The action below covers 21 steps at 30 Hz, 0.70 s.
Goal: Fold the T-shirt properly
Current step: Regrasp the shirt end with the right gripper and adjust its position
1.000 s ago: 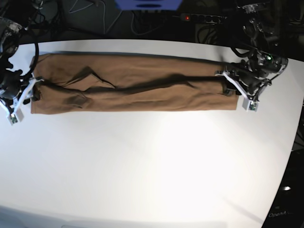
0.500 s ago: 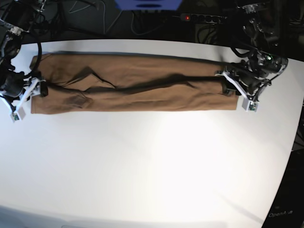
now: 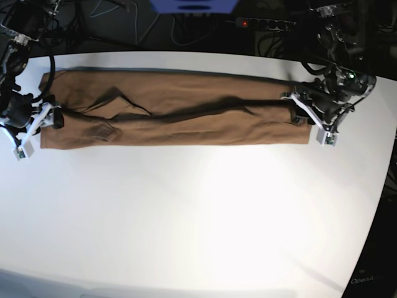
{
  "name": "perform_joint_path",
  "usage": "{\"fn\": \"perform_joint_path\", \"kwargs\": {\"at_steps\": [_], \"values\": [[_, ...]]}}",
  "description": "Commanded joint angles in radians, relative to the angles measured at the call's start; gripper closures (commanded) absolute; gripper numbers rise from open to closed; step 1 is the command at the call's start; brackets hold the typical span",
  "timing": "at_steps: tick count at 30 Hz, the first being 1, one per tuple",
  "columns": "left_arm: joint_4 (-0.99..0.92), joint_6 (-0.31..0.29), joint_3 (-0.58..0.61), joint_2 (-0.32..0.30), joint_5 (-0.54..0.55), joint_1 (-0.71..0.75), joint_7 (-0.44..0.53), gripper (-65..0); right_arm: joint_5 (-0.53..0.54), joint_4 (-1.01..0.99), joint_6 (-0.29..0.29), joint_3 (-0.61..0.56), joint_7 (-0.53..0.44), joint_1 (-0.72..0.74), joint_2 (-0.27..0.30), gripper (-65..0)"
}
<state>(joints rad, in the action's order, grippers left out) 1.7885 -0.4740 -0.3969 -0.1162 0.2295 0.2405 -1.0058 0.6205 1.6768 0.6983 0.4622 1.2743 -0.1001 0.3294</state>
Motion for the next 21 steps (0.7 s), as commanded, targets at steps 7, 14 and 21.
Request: {"fn": "perform_joint_path", "kwargs": {"at_steps": [7, 14, 21], "values": [[0.023, 0.002, -0.003, -0.007, 0.011, -0.008, 0.015, -23.6, 0.011, 0.006, 0.0, 0.004, -0.015, 0.007, 0.0, -42.5], [0.023, 0.002, -0.003, -0.007, 0.011, -0.008, 0.015, -23.6, 0.011, -0.047, 0.0, 0.004, -0.017, 0.007, -0.003, -42.5], [0.023, 0.002, -0.003, -0.007, 0.011, -0.008, 0.017, -23.6, 0.011, -0.048, 0.0, 0.004, -0.017, 0.007, -0.003, -27.6]]}}
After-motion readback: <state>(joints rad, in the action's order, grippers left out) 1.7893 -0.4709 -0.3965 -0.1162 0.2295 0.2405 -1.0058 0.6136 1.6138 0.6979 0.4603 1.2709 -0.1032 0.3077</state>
